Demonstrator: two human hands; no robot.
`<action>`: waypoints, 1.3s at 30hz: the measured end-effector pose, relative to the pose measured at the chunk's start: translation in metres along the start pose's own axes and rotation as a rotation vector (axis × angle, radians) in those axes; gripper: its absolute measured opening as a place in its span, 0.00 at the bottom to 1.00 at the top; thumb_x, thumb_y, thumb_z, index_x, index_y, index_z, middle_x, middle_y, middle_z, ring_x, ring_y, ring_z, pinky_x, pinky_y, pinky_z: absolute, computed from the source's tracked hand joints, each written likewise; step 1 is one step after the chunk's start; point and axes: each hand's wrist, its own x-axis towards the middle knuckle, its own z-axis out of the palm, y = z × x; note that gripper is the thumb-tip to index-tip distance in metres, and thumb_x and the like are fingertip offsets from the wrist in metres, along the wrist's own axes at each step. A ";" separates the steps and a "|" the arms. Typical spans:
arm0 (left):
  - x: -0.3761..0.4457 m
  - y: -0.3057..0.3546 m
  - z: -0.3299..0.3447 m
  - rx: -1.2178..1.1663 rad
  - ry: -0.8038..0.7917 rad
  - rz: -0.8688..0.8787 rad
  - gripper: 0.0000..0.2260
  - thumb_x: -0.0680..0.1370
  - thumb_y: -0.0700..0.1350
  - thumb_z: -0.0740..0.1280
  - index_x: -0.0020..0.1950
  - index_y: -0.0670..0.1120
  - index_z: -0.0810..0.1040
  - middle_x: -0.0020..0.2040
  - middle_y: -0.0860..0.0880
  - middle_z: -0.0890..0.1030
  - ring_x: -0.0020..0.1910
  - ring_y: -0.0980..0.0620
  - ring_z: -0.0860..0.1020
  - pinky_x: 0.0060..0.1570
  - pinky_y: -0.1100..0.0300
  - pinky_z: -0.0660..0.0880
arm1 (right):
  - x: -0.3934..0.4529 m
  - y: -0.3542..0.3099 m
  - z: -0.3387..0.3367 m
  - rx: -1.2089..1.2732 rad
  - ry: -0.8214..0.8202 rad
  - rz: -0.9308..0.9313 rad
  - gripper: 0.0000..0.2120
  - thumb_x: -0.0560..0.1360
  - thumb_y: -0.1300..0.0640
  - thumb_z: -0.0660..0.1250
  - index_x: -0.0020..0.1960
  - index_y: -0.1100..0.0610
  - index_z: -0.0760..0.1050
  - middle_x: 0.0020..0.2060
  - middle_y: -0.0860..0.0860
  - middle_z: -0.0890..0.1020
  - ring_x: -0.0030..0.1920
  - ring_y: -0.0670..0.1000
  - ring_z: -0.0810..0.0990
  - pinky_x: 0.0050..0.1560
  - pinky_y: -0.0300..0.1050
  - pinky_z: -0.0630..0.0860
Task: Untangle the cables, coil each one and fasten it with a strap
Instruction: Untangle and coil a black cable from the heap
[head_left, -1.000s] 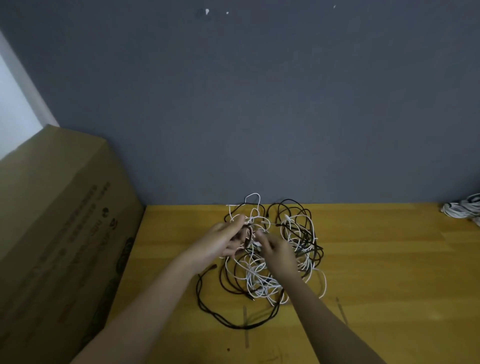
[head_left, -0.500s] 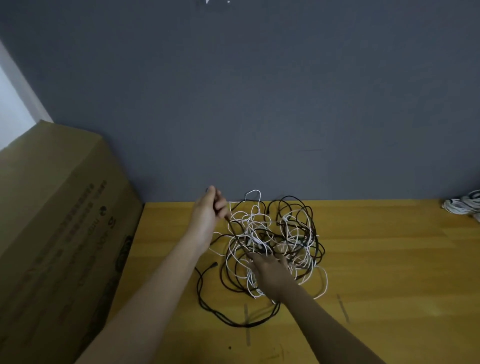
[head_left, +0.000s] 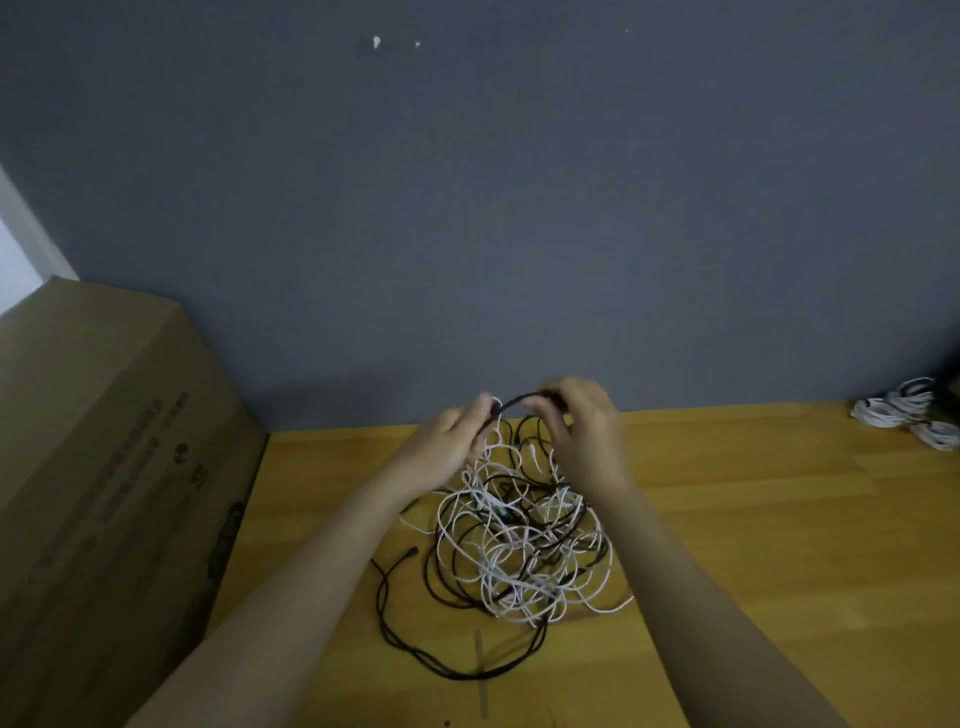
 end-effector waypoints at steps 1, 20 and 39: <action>0.002 0.008 -0.002 -0.059 -0.025 0.032 0.24 0.78 0.63 0.45 0.35 0.47 0.65 0.24 0.55 0.65 0.24 0.58 0.64 0.35 0.63 0.67 | 0.000 0.008 0.005 0.046 -0.065 0.117 0.18 0.78 0.44 0.60 0.45 0.58 0.78 0.39 0.50 0.80 0.41 0.50 0.75 0.41 0.45 0.71; 0.095 0.132 -0.072 -0.307 0.377 0.157 0.18 0.84 0.53 0.52 0.38 0.47 0.65 0.31 0.50 0.68 0.31 0.52 0.68 0.45 0.57 0.69 | 0.144 -0.011 -0.092 0.405 -0.084 0.603 0.13 0.81 0.65 0.58 0.39 0.63 0.73 0.32 0.58 0.76 0.30 0.52 0.75 0.47 0.61 0.79; 0.066 0.118 -0.090 -0.480 0.270 0.144 0.18 0.84 0.51 0.53 0.36 0.46 0.67 0.23 0.55 0.63 0.22 0.57 0.62 0.35 0.61 0.68 | 0.140 -0.002 -0.057 0.206 -0.012 0.488 0.13 0.83 0.53 0.53 0.55 0.58 0.75 0.32 0.52 0.73 0.28 0.50 0.67 0.31 0.42 0.64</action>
